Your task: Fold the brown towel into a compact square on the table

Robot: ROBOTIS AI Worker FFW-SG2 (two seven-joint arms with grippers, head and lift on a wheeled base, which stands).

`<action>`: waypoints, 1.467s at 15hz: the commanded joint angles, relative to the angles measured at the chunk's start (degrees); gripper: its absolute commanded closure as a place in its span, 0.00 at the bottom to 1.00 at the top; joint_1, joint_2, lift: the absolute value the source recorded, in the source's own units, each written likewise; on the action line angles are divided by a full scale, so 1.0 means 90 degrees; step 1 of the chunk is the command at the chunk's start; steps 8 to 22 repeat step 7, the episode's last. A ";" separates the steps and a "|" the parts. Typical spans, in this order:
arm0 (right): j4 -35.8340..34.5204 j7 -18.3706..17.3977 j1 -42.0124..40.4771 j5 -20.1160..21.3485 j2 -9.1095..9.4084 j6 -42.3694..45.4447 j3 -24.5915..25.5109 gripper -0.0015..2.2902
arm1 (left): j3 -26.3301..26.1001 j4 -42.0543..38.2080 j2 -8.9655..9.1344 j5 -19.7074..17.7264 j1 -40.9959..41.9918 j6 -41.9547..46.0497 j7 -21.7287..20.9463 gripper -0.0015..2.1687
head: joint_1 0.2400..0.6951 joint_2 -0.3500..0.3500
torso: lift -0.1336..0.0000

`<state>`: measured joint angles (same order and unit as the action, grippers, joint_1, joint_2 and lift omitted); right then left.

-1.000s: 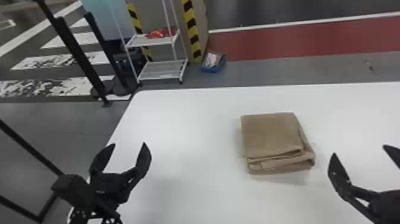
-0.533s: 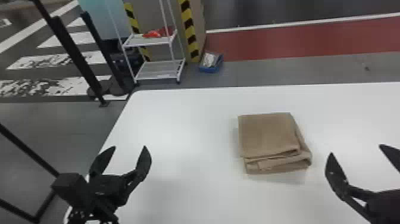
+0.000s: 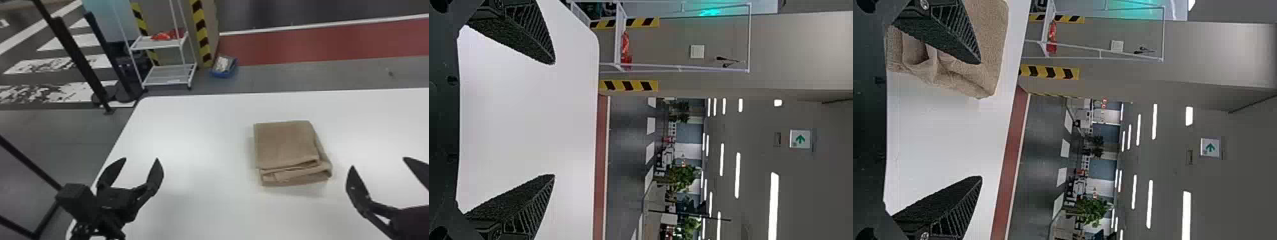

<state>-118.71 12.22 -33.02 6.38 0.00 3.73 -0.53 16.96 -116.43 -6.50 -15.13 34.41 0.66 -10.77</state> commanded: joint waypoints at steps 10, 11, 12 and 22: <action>-0.0091 -0.0001 -0.0101 0.0004 0.0006 0.0000 -0.0010 0.02 | -0.0038 -0.0051 0.0019 -0.0018 -0.0005 -0.0128 -0.0043 0.03 | 1.00 0.85 | 0.04; -0.0091 -0.0001 -0.0101 0.0004 0.0006 0.0000 -0.0010 0.02 | -0.0038 -0.0051 0.0019 -0.0018 -0.0005 -0.0128 -0.0043 0.03 | 1.00 0.85 | 0.04; -0.0091 -0.0001 -0.0101 0.0004 0.0006 0.0000 -0.0010 0.02 | -0.0038 -0.0051 0.0019 -0.0018 -0.0005 -0.0128 -0.0043 0.03 | 1.00 0.85 | 0.04; -0.0091 -0.0001 -0.0101 0.0004 0.0006 0.0000 -0.0010 0.02 | -0.0038 -0.0051 0.0019 -0.0018 -0.0005 -0.0128 -0.0043 0.03 | 1.00 0.85 | 0.04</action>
